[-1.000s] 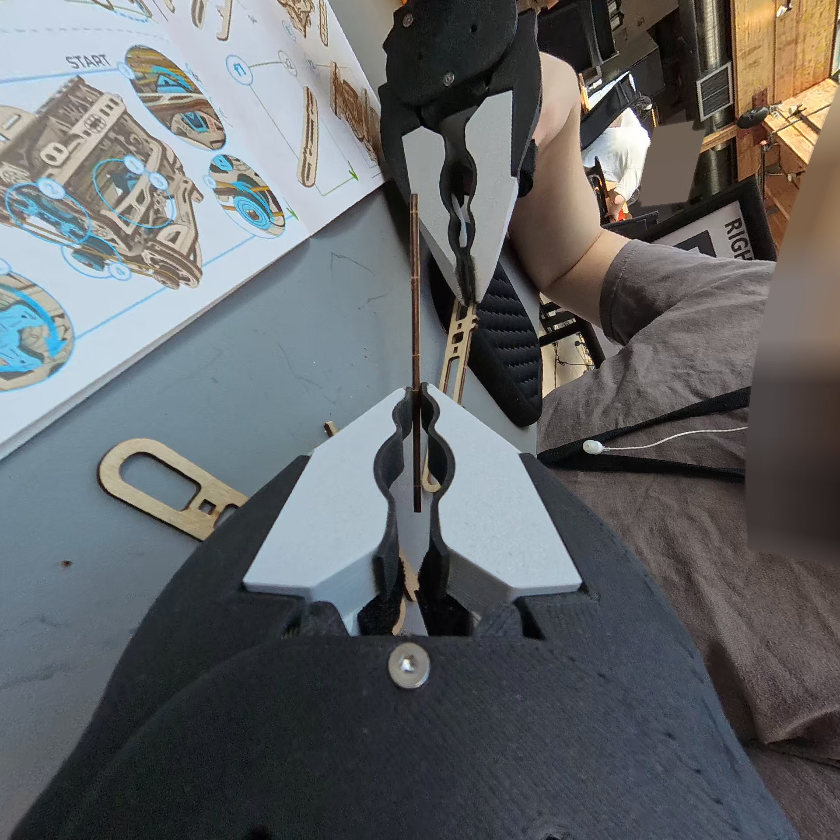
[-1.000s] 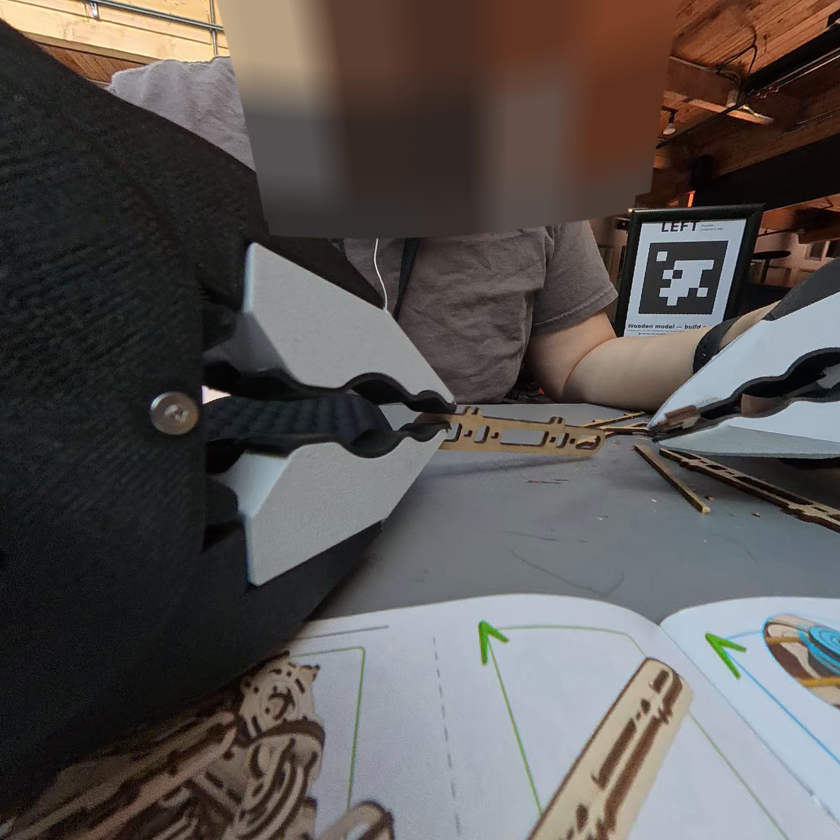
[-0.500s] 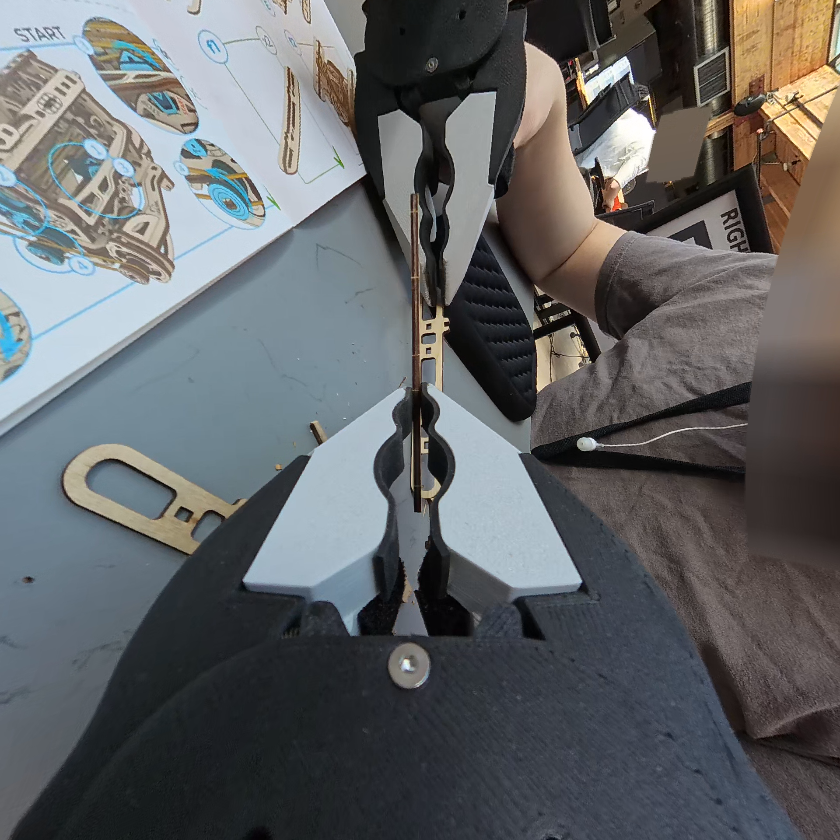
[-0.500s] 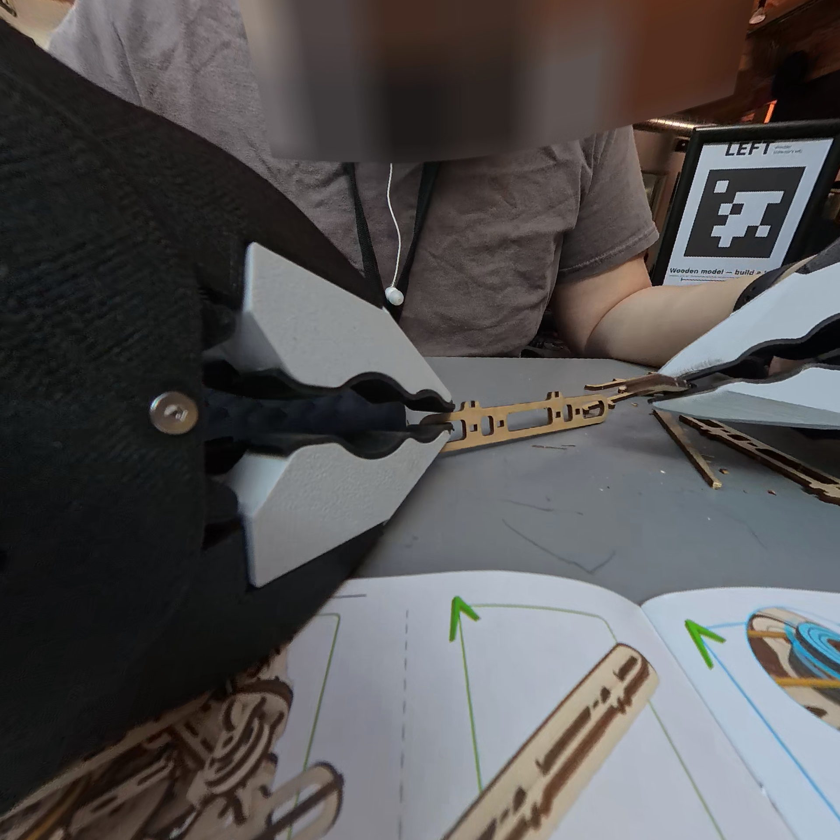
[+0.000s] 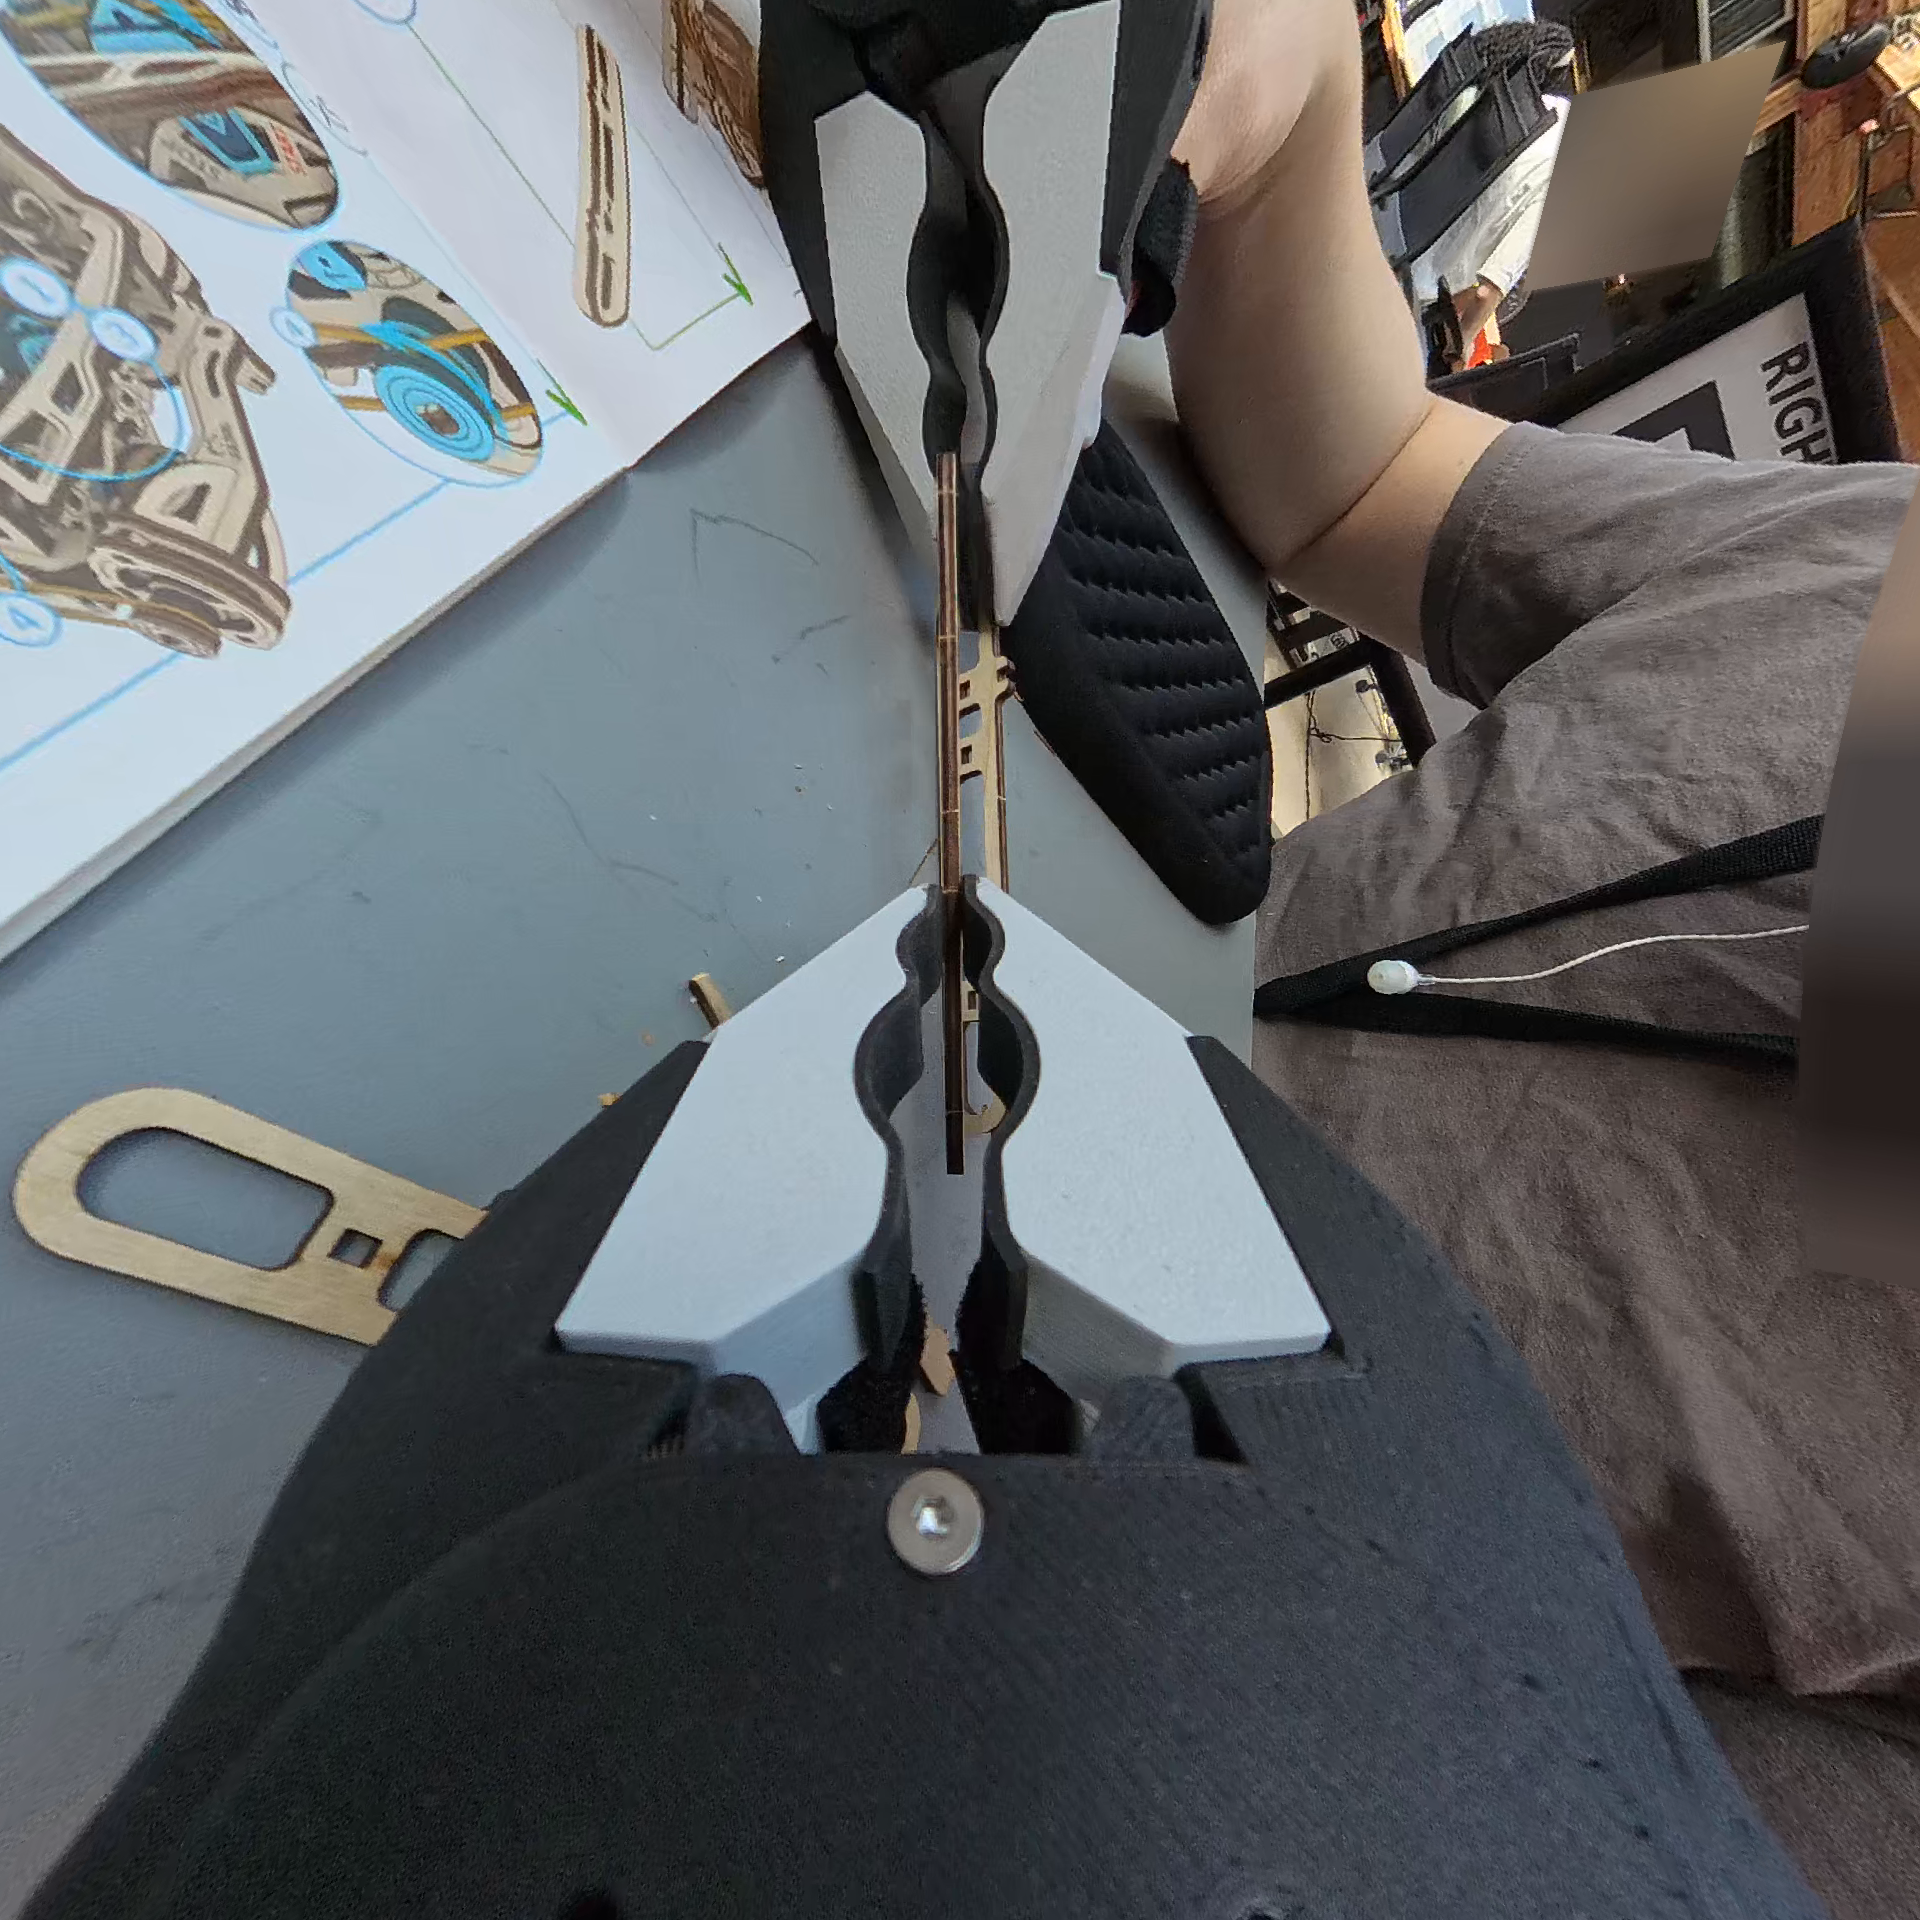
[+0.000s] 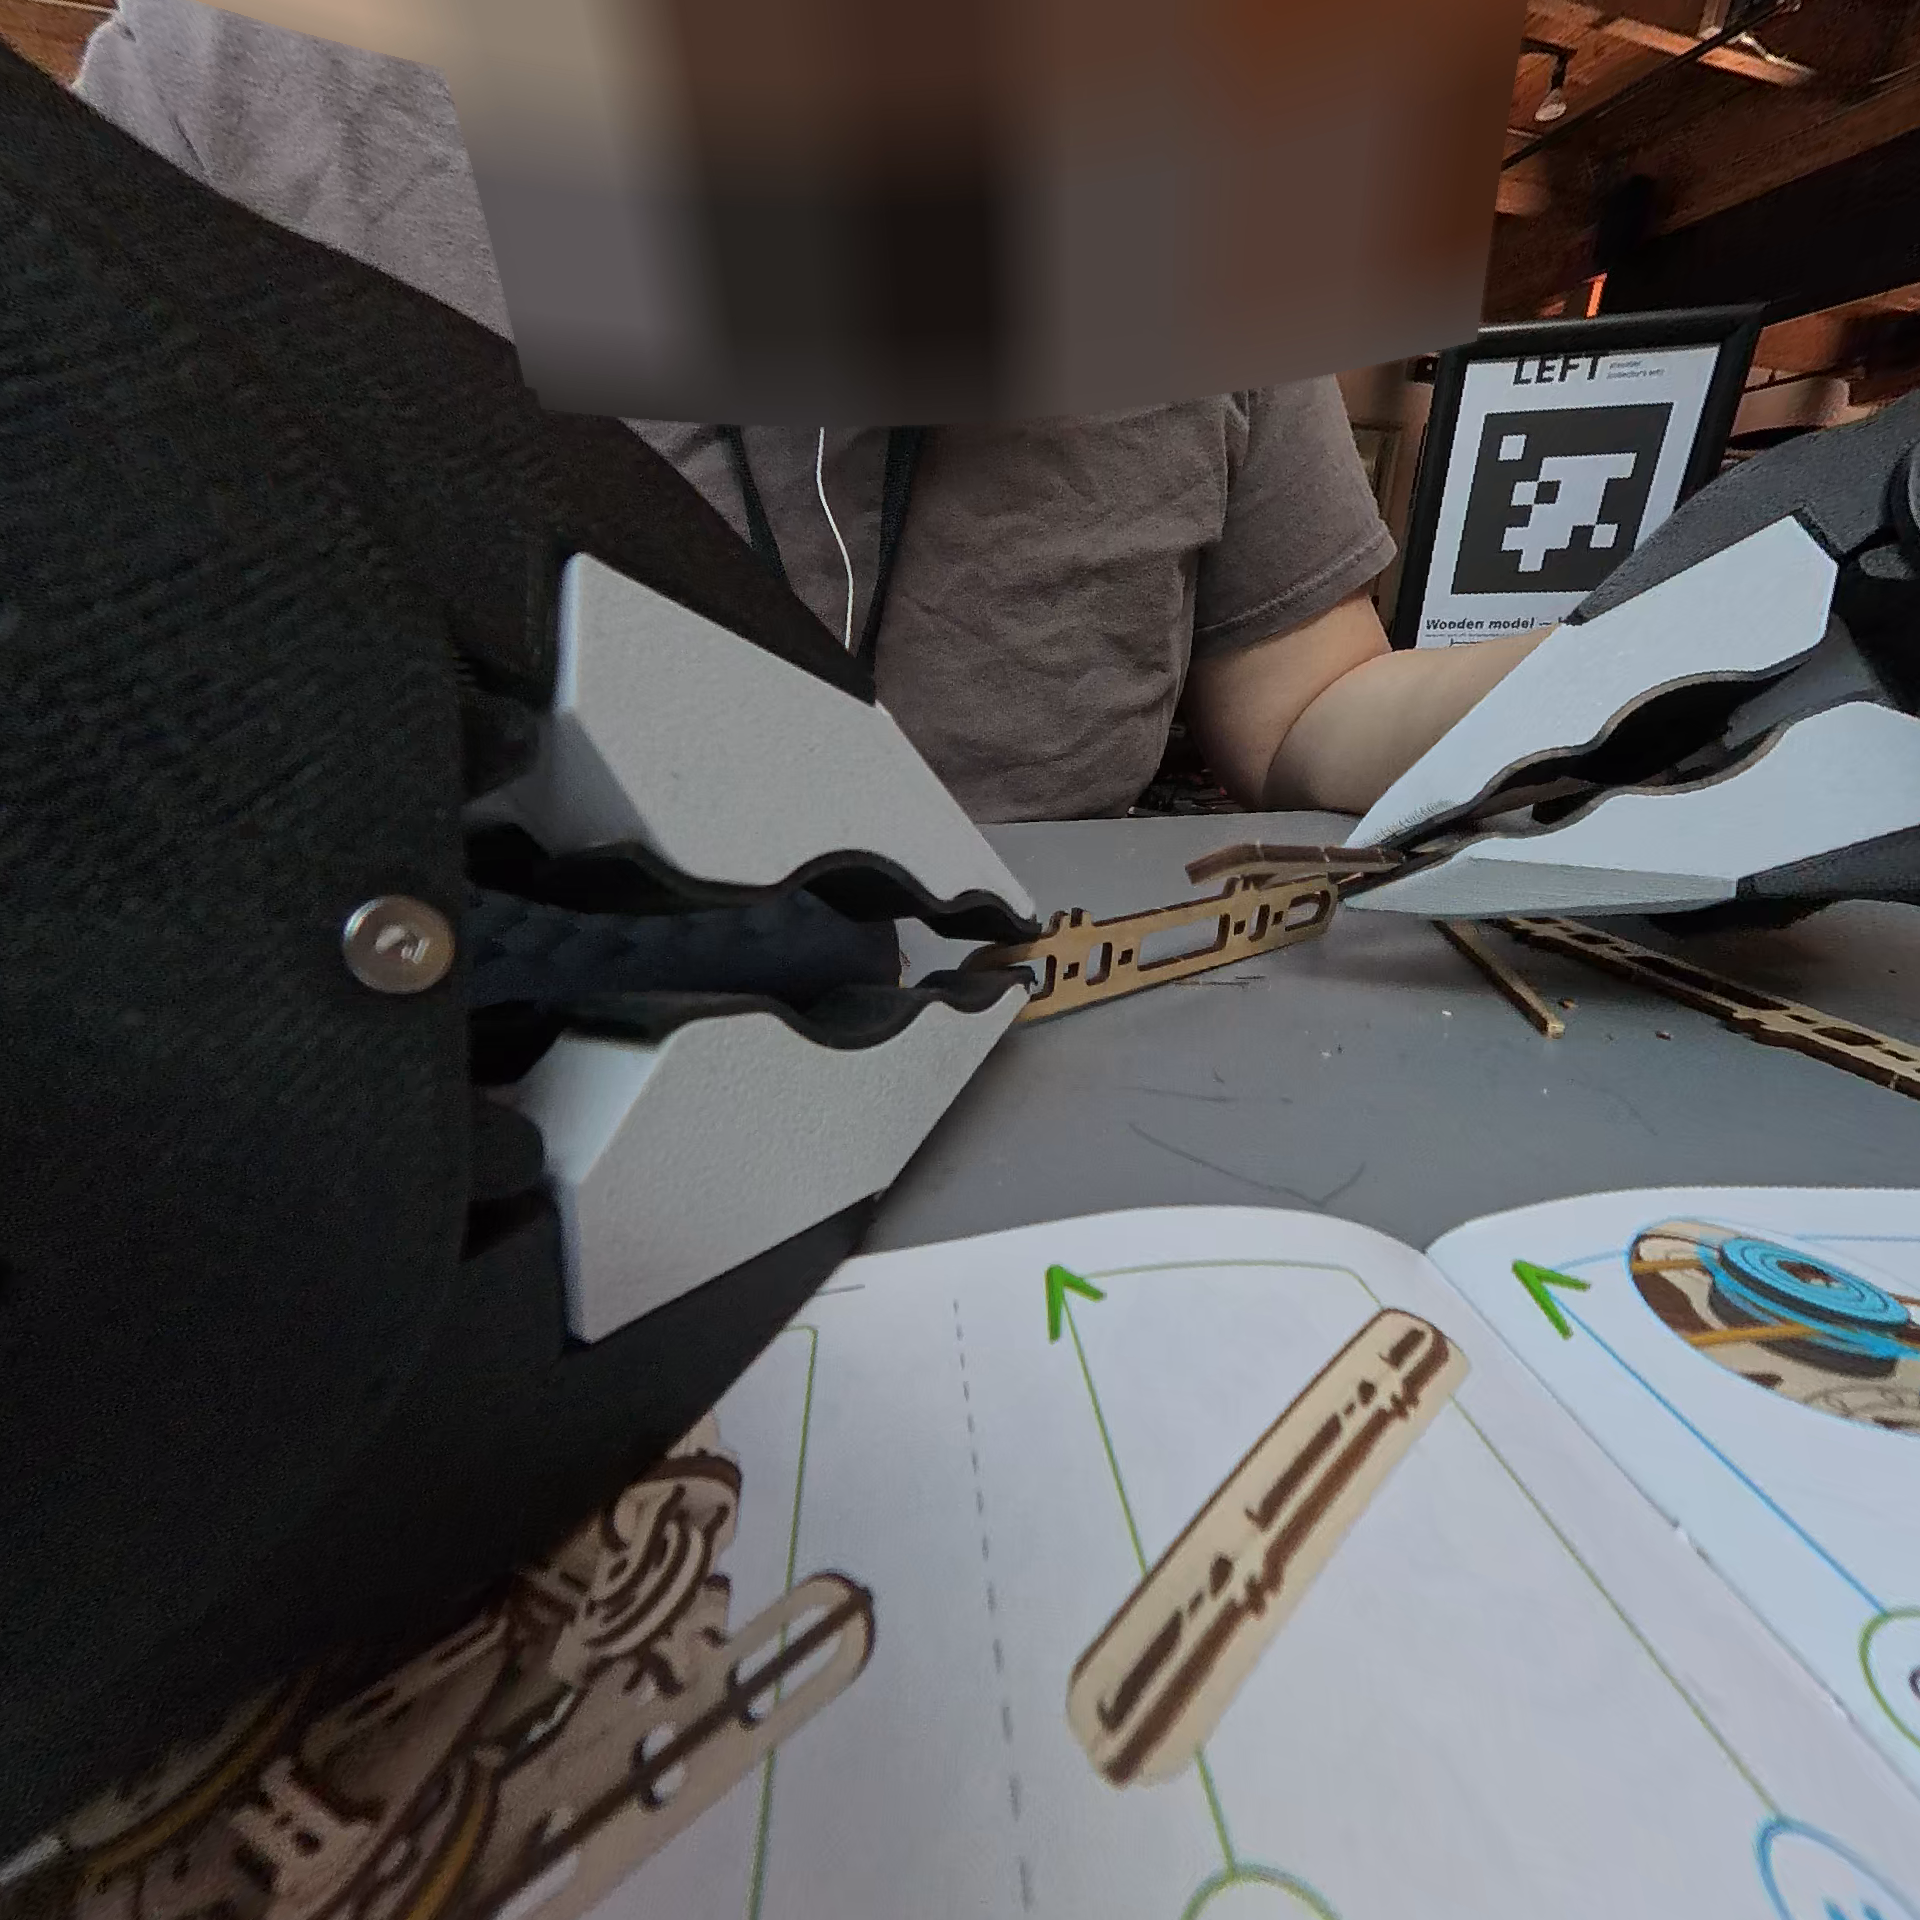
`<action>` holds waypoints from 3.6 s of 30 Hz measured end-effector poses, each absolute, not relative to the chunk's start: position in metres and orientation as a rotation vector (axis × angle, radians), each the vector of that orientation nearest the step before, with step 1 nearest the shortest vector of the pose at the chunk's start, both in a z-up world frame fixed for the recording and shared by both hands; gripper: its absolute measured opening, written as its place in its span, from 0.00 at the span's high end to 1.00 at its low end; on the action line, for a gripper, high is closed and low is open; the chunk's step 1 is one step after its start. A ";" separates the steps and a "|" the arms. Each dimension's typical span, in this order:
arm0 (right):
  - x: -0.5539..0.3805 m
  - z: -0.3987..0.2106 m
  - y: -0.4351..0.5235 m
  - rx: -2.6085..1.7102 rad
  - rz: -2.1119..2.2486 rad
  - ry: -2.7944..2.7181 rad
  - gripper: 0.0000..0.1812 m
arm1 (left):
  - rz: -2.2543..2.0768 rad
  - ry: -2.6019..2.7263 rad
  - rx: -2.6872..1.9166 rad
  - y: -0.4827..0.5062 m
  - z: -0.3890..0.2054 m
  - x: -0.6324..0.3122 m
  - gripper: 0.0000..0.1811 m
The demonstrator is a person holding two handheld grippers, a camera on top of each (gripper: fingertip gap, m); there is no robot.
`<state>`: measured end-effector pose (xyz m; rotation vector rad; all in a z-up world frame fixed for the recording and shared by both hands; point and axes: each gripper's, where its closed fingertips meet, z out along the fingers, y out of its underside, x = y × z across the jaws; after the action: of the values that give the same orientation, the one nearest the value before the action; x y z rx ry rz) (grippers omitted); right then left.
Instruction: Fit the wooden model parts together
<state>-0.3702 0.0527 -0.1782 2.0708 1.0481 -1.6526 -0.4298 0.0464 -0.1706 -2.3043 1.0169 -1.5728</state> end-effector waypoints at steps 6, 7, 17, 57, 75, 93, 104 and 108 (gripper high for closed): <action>-0.370 -0.181 0.053 2.097 -1.625 1.062 0.99 | -1.617 1.025 -2.379 0.038 -0.181 -0.423 1.00; -0.370 -0.181 0.053 2.099 -1.624 1.061 0.99 | -1.606 1.030 -2.392 0.037 -0.183 -0.422 1.00; -0.372 -0.181 0.056 2.113 -1.625 1.060 0.98 | -1.645 0.994 -2.412 0.035 -0.184 -0.418 1.00; -0.380 -0.169 0.039 1.690 -1.128 2.810 1.00 | -0.611 1.203 -2.321 0.028 -0.162 -0.434 0.89; -0.388 -0.178 0.036 1.665 -1.018 2.841 1.00 | -0.676 1.042 -2.213 0.003 -0.170 -0.435 1.00; -0.385 -0.184 0.039 1.679 -0.973 2.851 1.00 | -0.683 1.080 -2.247 0.009 -0.175 -0.427 1.00; -0.386 -0.183 0.040 1.689 -1.025 2.821 1.00 | -0.639 1.112 -2.248 0.014 -0.180 -0.423 1.00; -0.386 -0.183 0.041 1.690 -1.048 2.824 1.00 | -0.622 1.116 -2.242 0.013 -0.180 -0.423 1.00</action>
<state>-0.3865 0.0410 -0.1827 1.6896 2.8239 -1.0481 -0.4229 0.0131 -0.1797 -2.2416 1.1163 -0.6220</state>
